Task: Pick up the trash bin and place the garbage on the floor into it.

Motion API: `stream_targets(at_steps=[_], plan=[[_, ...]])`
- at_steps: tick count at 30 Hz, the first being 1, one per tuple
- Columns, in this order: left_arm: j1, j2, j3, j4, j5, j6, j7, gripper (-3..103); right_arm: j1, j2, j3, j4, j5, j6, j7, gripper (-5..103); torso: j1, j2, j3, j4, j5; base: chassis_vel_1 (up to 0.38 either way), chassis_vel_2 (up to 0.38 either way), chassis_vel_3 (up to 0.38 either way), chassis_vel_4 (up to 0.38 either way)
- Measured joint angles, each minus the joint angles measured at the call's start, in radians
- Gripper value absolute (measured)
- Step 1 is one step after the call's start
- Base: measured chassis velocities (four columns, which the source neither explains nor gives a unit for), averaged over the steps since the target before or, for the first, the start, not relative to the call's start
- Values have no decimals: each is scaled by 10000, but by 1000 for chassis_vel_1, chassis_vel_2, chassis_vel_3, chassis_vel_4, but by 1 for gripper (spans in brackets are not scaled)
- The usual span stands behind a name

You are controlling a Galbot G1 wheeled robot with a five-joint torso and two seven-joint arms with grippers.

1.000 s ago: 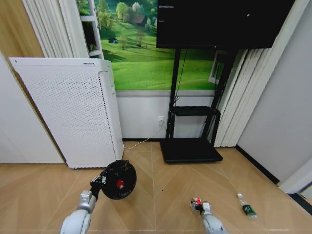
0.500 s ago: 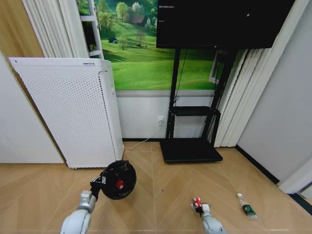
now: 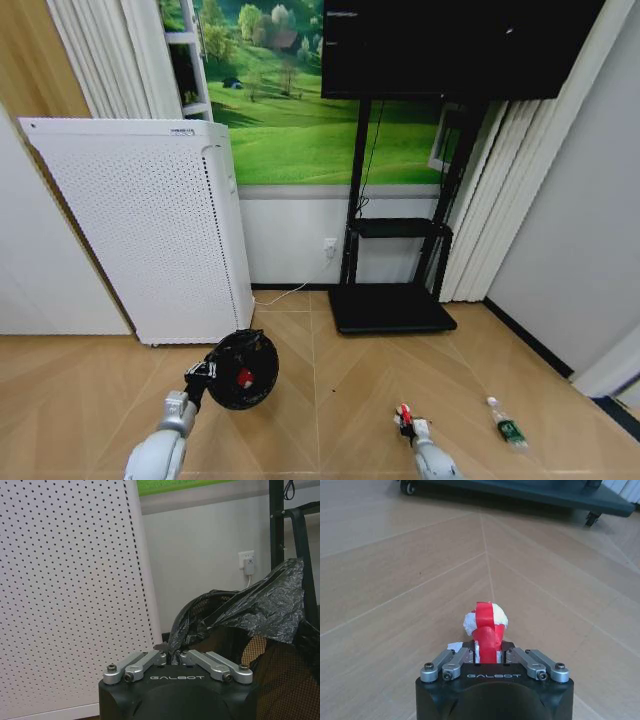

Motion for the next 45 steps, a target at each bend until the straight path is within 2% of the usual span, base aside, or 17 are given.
stream_targets(at_steps=[3, 7, 12, 15, 17, 18, 19, 21, 22, 23, 24, 25, 26, 27, 32, 38, 45], plan=[[-8, -8, 38, -5, 0, 0, -4, 6, -208, -189, 11, 412, 209, -86, 35, 24, 0, 0, 0, -1, -1, 0, 0, 0, 0], [-117, -42, 264, -104, 0, 8, -18, 6, -1306, -1467, 396, 3029, 1143, -330, 238, 24, 0, 0, 0, -2, -6, 0, 0, 0, 0], [-221, -42, 450, -91, 1, 11, -82, 6, -2085, -2126, 819, 4569, 1656, -286, 111, 24, 0, 1, -1, -1, -7, 0, 0, 0, 0], [-310, -42, 593, -19, 1, 12, -97, 6, -2530, -2394, 1063, 5364, 1885, -45, -196, 24, 0, 0, 0, -2, 0, 0, 0, 0, 0], [-405, -91, 743, 25, 16, 14, -122, 6, -3052, -2760, 1325, 6676, 2073, 591, -831, 24, 1, -2, -1, -8, -11, 0, 0, 0, 0], [-397, -152, 743, -30, 21, 26, -179, 6, -3175, -2882, 1330, 7204, 2115, 863, -1036, 24, 1, -2, -1, 1, -6, 0, 0, 0, 0], [-397, -152, 743, -30, 21, 26, -179, 6, -3175, -2882, 1330, 7204, 2115, 863, -1036, 24, 1, -2, -1, 1, -6, 0, 0, 0, 0], [-478, -283, 871, -95, 25, 114, -478, 6, -3571, -3004, 1394, 8318, 2110, 1814, -1749, 24, 2, -2, -1, 4, -4, 0, 0, 0, 0], [-478, -283, 871, -95, 25, 114, -478, 6, -3571, -3004, 1394, 8318, 2110, 1814, -1749, 24, 2, -2, -1, 4, -4, 0, 0, 0, 0], [-530, -354, 961, -81, 37, 128, -550, 6, -3808, -3027, 1414, 8800, 2166, 2249, -2330, 24, 1, -2, 0, -3, -4, 0, 0, 0, 0], [-573, -490, 999, -67, 82, 128, -592, 6, -4045, -3081, 1388, 9323, 2263, 2922, -3412, 24, 1, -2, -1, -4, -4, 0, 0, 0, 0], [-573, -490, 999, -67, 82, 128, -592, 6, -4045, -3081, 1388, 9323, 2263, 2922, -3412, 24, 1, -2, -1, -4, -4, 0, 0, 0, 0], [-657, -633, 1029, -9, 168, 132, -580, 6, -4206, -3129, 1305, 9716, 2256, 3605, -4571, 24, 1, -1, -1, 0, -2, 0, 0, 0, 0], [-736, -693, 1076, 39, 197, 142, -580, 6, -4235, -3148, 1234, 9876, 2227, 3832, -5031, 24, 1, -1, -1, 0, -4, 0, 0, 0, 0], [-1064, -914, 1446, 293, 314, 161, -641, 6, -3974, -3062, 755, 10125, 1985, 4146, -5496, 24, 2, -1, -1, -2, -4, 0, 0, 0, 0], [-1491, -1189, 2127, 844, 576, 149, -736, 6, -2968, -2753, -418, 9462, 1744, 4198, -5505, 24, 1, -1, 1, -2, -4, 0, 0, 0, 0], [-1718, -1431, 2477, 1282, 769, 100, -805, 6, -2000, -2310, -1521, 8579, 1573, 4245, -5351, 24, 2, -1, 1, -2, -3, 0, 0, 0, 0]])
